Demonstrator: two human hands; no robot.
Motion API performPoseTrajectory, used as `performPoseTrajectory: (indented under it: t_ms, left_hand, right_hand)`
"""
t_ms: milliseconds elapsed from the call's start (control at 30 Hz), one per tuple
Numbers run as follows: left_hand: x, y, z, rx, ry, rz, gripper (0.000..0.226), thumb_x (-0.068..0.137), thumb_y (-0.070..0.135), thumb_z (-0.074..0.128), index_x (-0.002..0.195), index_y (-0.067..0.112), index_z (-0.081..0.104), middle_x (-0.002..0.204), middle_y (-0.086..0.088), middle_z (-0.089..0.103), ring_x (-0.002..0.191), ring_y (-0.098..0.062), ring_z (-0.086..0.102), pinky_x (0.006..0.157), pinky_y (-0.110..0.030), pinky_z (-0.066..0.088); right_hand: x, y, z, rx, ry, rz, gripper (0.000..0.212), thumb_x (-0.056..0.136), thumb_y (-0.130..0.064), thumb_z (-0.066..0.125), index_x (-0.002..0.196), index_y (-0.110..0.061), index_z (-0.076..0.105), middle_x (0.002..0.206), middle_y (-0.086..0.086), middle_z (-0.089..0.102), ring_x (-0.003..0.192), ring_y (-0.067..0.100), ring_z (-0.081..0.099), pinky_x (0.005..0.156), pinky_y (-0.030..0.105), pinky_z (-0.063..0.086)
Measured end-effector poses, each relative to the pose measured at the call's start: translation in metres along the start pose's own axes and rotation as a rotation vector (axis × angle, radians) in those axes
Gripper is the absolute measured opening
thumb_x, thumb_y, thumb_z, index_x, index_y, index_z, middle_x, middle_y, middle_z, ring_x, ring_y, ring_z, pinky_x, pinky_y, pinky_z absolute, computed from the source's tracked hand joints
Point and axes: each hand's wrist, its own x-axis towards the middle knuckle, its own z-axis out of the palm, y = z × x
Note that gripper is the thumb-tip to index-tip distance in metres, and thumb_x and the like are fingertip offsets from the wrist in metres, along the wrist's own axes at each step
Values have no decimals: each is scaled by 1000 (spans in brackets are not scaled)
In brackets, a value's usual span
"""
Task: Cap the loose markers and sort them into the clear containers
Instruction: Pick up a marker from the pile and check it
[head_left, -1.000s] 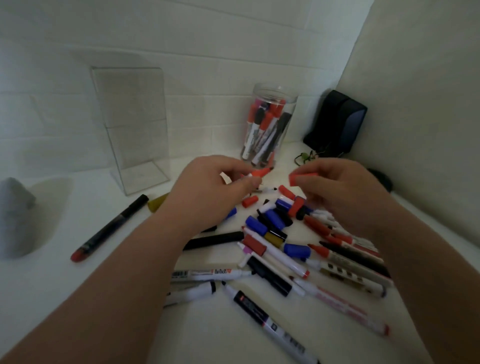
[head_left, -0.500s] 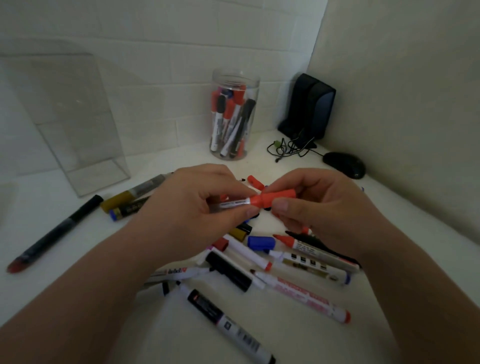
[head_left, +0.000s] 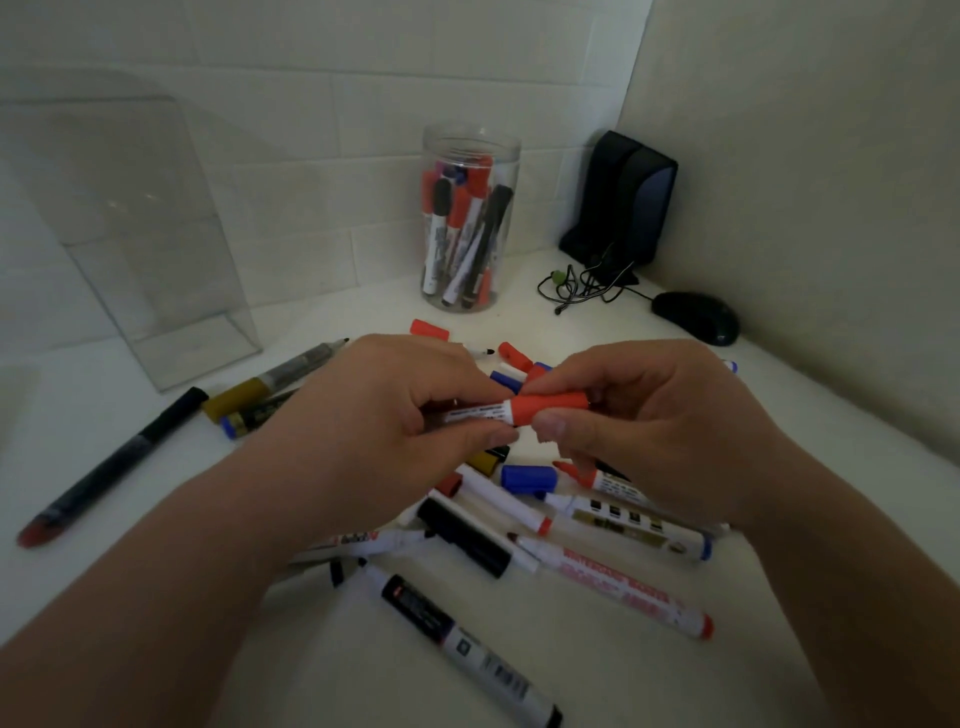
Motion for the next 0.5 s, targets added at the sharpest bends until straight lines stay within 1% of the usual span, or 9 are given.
performPoseTrajectory:
  t_ms: [100,167,233,300,367,500]
  left_hand:
    - [0,-1,1,43,11,12,21,93,43,64,104,32,78,76,18,65,75,-2,59,66,-10,41]
    - [0,-1,1,62,18,26,21,92,42,64,104,31,77,77,17,65,75,-2,59,66,-11,42]
    - [0,1,2,56,25,26,22,91,41,62,104,30,77,75,17,63,74,-4,58,65,-13,42]
    - [0,2,5,70,18,32,23,94,41,60,103,28,76,73,16,60,71,-4,55,63,-15,40]
    - [0,1,8,97,16,34,25,95,42,57,101,27,75,72,14,59,69,-4,53,62,-17,40]
    - [1,0,14,80,58,10,34,94,48,50,103,25,74,80,11,66,74,-7,58,66,-25,47]
  right_hand:
    - [2,0,5,35,5,26,18,82,-27,70,98,-23,76,73,3,73,56,21,66,57,41,60]
    - [2,-1,7,86,12,48,13,86,-20,69,97,-16,75,67,5,71,50,19,62,51,33,54]
    - [3,-1,8,115,25,60,10,89,-17,68,94,-12,74,63,6,69,46,18,59,47,28,49]
    - [3,-3,8,150,22,92,12,88,-20,67,91,-10,74,62,9,69,45,19,58,44,26,46]
    - [4,-5,9,185,17,142,18,87,-27,66,87,-11,74,61,11,68,45,21,57,41,26,45]
    - [6,-8,12,181,80,187,25,88,-35,62,82,-12,70,56,10,66,40,19,54,38,25,45]
